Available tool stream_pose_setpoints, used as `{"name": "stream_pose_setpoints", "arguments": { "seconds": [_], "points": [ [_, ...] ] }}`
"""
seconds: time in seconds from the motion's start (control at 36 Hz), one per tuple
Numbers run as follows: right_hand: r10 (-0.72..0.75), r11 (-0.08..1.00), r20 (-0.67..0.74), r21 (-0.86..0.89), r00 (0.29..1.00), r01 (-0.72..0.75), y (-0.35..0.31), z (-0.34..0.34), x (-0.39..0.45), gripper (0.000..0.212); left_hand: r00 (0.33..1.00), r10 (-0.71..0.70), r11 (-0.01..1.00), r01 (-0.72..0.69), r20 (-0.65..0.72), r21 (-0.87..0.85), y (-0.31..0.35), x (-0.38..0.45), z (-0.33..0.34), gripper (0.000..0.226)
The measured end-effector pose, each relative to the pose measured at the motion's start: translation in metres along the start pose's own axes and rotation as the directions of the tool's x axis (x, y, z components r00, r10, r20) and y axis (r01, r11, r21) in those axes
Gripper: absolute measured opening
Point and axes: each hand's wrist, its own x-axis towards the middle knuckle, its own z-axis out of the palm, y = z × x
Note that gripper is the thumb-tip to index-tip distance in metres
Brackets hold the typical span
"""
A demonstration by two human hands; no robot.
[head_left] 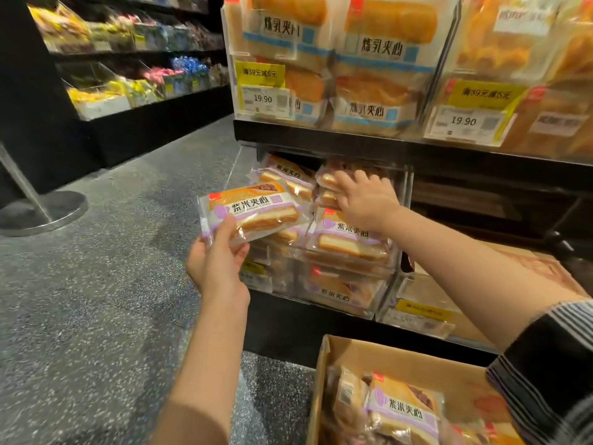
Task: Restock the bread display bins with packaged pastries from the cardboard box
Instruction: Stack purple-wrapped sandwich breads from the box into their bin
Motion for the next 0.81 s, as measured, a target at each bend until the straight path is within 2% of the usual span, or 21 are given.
{"name": "stream_pose_setpoints", "arguments": {
  "seconds": [0.17,0.28,0.36,0.44,0.5,0.56,0.64,0.72,0.81],
  "points": [
    [0.052,0.999,0.096,-0.013,0.994,-0.051,0.0,0.001,0.004,0.073,1.0,-0.011,1.0,0.011,-0.005,0.001,-0.002,-0.001,0.002,0.019],
    [0.068,0.997,0.135,0.02,0.989,-0.071,-0.001,-0.006,0.002,0.07,1.0,0.007,1.0,-0.007,0.014,0.007,0.002,-0.003,0.001,0.015],
    [0.078,0.994,0.03,0.076,0.996,-0.08,-0.008,-0.008,-0.005,0.064,1.0,0.019,1.0,-0.019,0.02,0.006,0.004,-0.002,-0.001,0.015],
    [0.081,0.987,-0.137,0.152,0.987,-0.06,-0.02,-0.013,-0.02,0.073,0.999,0.024,1.0,-0.024,0.029,-0.004,0.005,-0.002,-0.001,0.014],
    [0.016,0.958,-0.154,0.285,0.988,0.029,-0.031,-0.02,-0.036,0.074,0.999,0.022,1.0,-0.022,0.035,0.002,0.004,-0.003,0.0,0.018],
    [-0.153,0.904,-0.228,0.361,0.962,0.229,-0.045,-0.029,-0.055,0.071,0.999,0.022,1.0,-0.023,0.044,0.013,0.003,-0.003,0.001,0.019],
    [-0.447,0.828,-0.309,0.213,0.84,0.519,-0.065,-0.032,-0.072,0.074,0.997,0.015,0.999,-0.018,0.082,0.032,0.002,-0.007,0.005,0.013],
    [-0.543,0.801,-0.278,0.11,0.792,0.588,-0.078,-0.025,-0.069,0.077,0.995,0.009,1.0,-0.012,0.103,0.028,0.002,-0.011,0.006,0.011],
    [-0.512,0.804,-0.379,0.103,0.771,0.585,-0.081,-0.023,-0.059,0.066,0.996,-0.001,1.0,0.0,0.086,0.011,0.005,-0.01,0.005,0.013]
  ]
}}
